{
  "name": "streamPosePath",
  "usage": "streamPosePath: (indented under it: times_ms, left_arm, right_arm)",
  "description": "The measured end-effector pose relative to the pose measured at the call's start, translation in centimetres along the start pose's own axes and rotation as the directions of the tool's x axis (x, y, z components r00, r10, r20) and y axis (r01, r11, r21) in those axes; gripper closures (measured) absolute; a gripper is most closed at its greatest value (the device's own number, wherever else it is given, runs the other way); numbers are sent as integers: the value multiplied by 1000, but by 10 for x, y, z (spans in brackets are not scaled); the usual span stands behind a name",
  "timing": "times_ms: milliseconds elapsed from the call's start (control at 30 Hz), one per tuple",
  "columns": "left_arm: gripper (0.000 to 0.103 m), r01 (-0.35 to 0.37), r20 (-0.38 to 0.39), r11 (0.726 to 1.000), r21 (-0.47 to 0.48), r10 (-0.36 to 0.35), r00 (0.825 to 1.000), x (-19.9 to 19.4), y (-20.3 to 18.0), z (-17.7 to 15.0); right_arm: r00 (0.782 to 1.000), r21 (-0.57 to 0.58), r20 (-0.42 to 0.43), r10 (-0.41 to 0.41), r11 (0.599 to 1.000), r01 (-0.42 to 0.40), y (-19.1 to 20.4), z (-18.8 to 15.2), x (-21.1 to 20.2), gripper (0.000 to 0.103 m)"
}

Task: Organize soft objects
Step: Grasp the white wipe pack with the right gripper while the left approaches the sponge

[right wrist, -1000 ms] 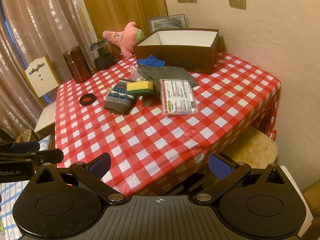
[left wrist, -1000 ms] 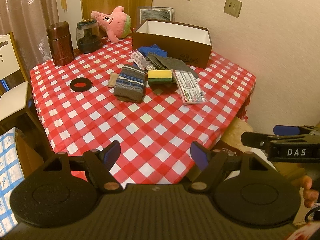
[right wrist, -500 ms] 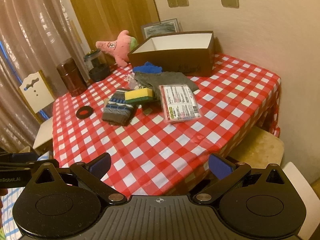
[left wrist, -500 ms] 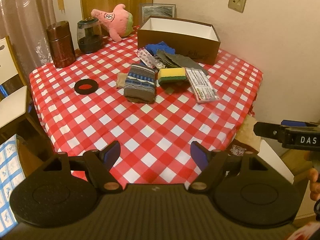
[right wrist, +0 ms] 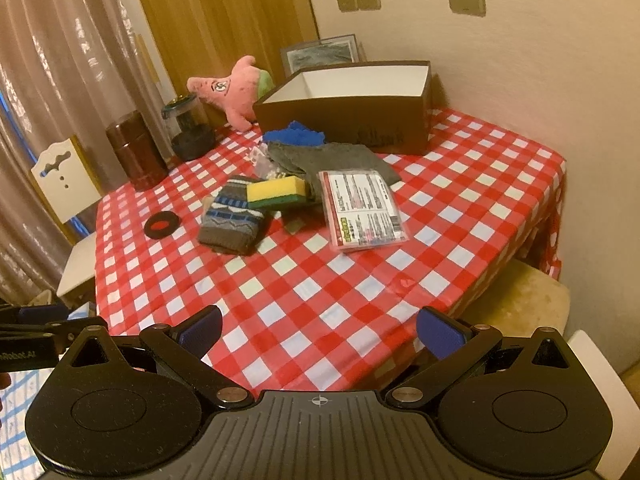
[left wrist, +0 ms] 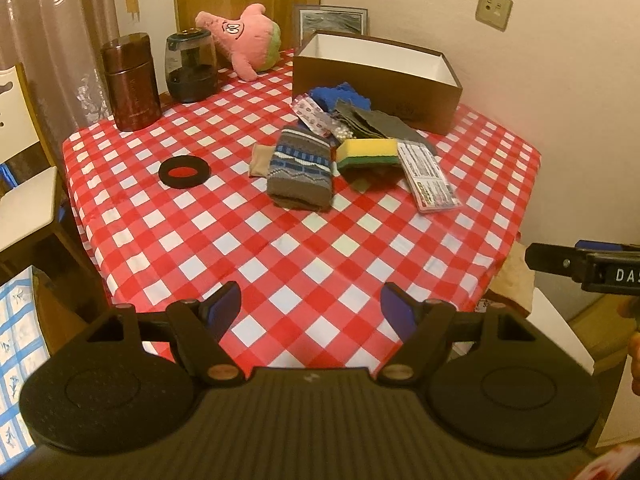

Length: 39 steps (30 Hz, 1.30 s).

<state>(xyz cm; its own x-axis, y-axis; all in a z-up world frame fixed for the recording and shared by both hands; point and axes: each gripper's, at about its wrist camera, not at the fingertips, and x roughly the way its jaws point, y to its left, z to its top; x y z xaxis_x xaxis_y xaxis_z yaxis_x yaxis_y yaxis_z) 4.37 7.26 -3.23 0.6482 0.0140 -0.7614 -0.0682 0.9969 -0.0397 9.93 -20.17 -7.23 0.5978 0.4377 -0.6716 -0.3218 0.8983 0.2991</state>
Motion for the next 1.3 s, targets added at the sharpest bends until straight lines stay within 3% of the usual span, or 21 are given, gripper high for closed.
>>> streamPosePath:
  times_ms: [300,767,1000,1300]
  left_arm:
    - [28,-27,-2,999,-27,27,1000,33,-6,24]
    - [28,-90,-76,989,-116,82,994,121,-27,76]
    - [28,-119,-111,983,-141,104,988,151,-34,92]
    - [28,-138,-157,980,-146,115,981,178,-40,105]
  right_arm:
    - [1000,-40,-13,20,999,-20,-18,29,41,0]
    - [992,-120,-105,71,989,-84,-64,95,152,0]
    - [983,-128,-159,91,985,-112,-78,107,206,0]
    - [976,-146,-211,58,985,-90,-82,113,253,0]
